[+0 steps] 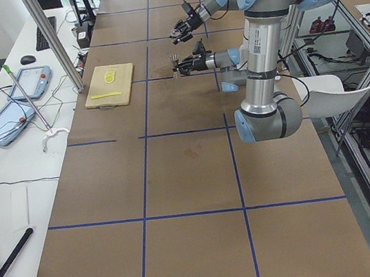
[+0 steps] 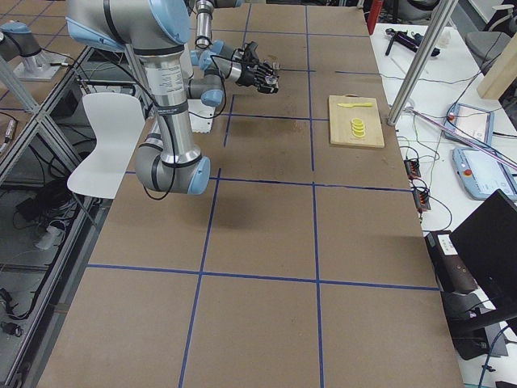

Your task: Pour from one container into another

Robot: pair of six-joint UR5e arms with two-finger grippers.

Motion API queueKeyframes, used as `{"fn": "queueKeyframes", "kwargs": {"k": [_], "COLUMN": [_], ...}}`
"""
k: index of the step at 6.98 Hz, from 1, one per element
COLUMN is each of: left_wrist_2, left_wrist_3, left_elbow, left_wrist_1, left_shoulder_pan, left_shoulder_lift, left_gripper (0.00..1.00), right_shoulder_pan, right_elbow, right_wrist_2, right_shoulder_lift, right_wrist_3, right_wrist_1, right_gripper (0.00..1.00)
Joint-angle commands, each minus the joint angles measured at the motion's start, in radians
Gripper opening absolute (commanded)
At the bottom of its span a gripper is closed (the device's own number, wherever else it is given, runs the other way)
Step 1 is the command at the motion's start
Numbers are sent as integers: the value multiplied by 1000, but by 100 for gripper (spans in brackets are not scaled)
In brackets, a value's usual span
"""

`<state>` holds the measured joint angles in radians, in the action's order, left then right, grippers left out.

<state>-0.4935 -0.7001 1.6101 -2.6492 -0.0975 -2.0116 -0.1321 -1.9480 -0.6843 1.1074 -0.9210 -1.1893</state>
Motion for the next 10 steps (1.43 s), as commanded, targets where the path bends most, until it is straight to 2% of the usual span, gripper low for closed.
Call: {"fn": "queueKeyframes", "kwargs": {"k": [1,2,3,7,10], "left_wrist_2": [-84,-112,-117,-155,-155], "left_wrist_3": [88,84,83,77,76], "left_elbow": [-4,-50,-55,-154,-193], "left_wrist_1": [-3,-6,-8,-77,-77], "left_shoulder_pan": [1,-1,-2,-16,-18], "left_shoulder_lift": [-29,-39,-58,-137,-185], "left_gripper": [0,0,0,0,0], "right_shoulder_pan": [-20,-27,-43,-86,-81], "right_elbow": [-12,-18,-34,-66,-65], "right_wrist_2": [-4,-6,-6,-40,-41], "right_shoulder_lift": [-23,-24,-23,-61,-66], "right_wrist_3": [10,17,48,122,123], "right_wrist_1": [-70,-70,-99,-261,-288], "right_gripper": [0,0,0,0,0]}}
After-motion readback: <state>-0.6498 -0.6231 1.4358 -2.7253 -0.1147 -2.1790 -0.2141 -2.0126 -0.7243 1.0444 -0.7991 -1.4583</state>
